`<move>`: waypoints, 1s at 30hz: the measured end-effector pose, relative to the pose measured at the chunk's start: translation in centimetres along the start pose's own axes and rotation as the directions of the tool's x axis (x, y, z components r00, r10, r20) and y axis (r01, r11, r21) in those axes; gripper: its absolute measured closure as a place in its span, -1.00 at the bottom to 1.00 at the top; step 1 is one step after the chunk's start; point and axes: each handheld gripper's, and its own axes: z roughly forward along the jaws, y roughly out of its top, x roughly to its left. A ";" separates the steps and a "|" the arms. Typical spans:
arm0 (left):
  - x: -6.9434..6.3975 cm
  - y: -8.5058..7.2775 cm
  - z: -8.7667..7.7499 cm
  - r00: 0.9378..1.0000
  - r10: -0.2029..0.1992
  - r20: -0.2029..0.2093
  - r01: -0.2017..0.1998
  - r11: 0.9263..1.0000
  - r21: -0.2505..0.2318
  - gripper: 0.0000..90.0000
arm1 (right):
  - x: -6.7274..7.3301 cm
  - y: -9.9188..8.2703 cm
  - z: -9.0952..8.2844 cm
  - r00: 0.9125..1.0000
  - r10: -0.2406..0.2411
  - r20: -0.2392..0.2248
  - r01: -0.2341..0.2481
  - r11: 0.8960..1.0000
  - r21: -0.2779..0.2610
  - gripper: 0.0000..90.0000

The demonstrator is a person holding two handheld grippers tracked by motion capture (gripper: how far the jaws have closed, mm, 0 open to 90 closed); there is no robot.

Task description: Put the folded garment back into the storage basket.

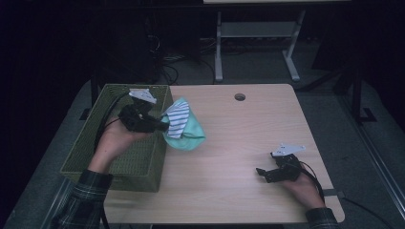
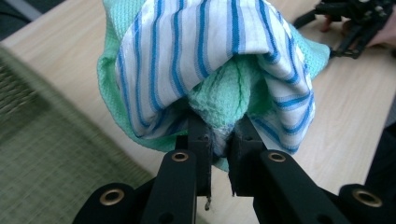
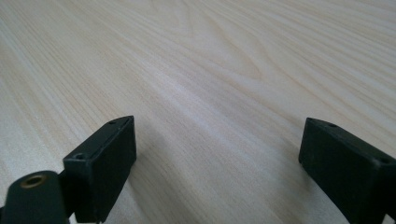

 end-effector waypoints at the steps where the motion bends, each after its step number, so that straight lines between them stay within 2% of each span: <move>1: 0.3 -0.2 -0.3 1.000 -0.007 -0.008 0.007 1.000 -0.003 0.80 | 0.0 0.0 0.0 1.000 0.000 0.000 0.000 1.000 0.000 -0.76; 9: 2.5 -1.8 -2.2 0.995 -0.075 -0.063 0.073 0.997 -0.033 0.80 | 0.0 0.0 0.0 1.000 0.001 0.000 -0.001 1.000 0.001 -0.76; 14: 3.5 -2.8 -3.2 0.988 -0.110 -0.104 0.106 0.994 -0.039 0.80 | 0.0 0.0 0.0 1.000 0.000 0.000 0.000 1.000 0.001 -0.76; 19: 4.5 -3.8 -3.9 0.979 -0.144 -0.147 0.139 0.989 -0.042 0.80 | 0.0 0.0 0.0 1.000 0.000 0.000 0.000 1.000 0.000 -0.76; 21: 5.0 -4.4 -4.3 0.972 -0.167 -0.164 0.161 0.986 -0.050 0.80 | 0.0 0.0 0.0 1.000 0.001 0.000 -0.001 1.000 0.001 -0.76; 30: 6.7 -6.7 -4.9 0.953 -0.228 -0.199 0.221 0.974 -0.054 0.80 | 0.0 0.0 0.0 1.000 0.000 0.000 0.000 1.000 0.000 -0.76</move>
